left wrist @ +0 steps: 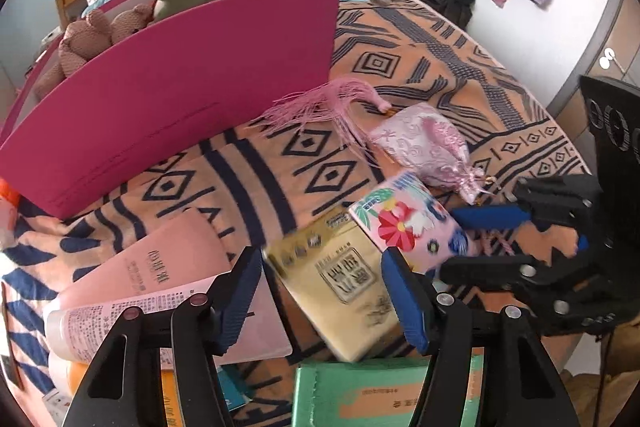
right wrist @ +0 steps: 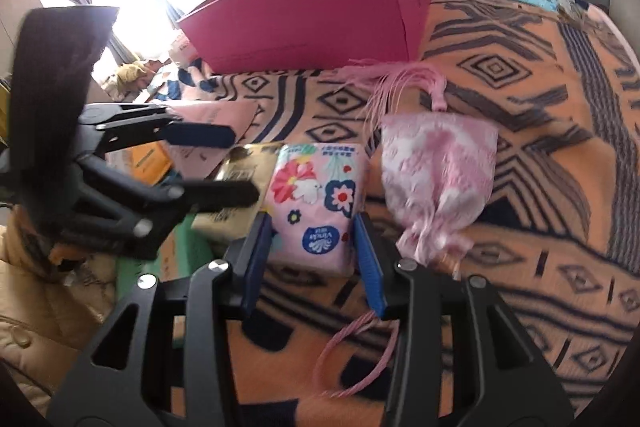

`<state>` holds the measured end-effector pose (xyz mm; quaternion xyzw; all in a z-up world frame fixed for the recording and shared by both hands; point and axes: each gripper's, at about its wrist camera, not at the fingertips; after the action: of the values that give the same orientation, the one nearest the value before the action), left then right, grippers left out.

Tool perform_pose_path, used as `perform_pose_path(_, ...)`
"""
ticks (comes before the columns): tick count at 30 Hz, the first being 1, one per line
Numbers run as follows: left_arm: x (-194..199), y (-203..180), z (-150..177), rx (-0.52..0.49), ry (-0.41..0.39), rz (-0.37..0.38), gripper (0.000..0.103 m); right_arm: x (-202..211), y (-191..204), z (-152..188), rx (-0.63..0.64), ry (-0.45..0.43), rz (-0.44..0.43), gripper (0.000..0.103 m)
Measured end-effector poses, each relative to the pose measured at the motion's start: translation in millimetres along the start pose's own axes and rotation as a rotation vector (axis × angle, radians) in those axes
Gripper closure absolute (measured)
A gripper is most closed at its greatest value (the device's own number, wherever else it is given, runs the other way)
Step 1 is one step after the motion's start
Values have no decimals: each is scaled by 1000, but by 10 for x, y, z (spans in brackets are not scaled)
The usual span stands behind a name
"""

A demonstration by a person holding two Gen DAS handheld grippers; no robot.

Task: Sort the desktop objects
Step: 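Close both grippers on the floral pink tissue pack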

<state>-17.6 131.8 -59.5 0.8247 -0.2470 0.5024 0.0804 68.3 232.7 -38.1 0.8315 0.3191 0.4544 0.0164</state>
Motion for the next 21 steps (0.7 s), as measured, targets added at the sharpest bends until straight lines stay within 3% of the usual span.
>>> perform_pose_path(2, -33, -18, -17, -18, 6, -18, 40, 26, 18, 46, -12, 7, -23, 69)
perform_pose_path(4, -35, -64, -31, -51, 5, -44, 40, 55, 58, 98, -17, 13, -65, 70)
perform_pose_path(11, -79, 15, -72, -75, 21, -119, 38, 14, 37, 70, -40, -9, -11, 70)
perform_pose_path(15, -87, 95, -96, -74, 18, -237, 38, -3, 43, 49, -41, -23, 6, 70)
perform_pose_path(21, 63, 43, -71, -71, -17, -97, 40, 31, -36, 40, -79, -47, 16, 70)
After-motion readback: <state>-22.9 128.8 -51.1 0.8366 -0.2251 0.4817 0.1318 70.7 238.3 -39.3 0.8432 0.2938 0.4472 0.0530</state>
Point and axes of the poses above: each gripper's, at about its wrist camera, not at the fingertips, and x roughly against the way its jaws point, y to its left, z to its underside, and after that the axes turned 4 degrees about z, right-handed
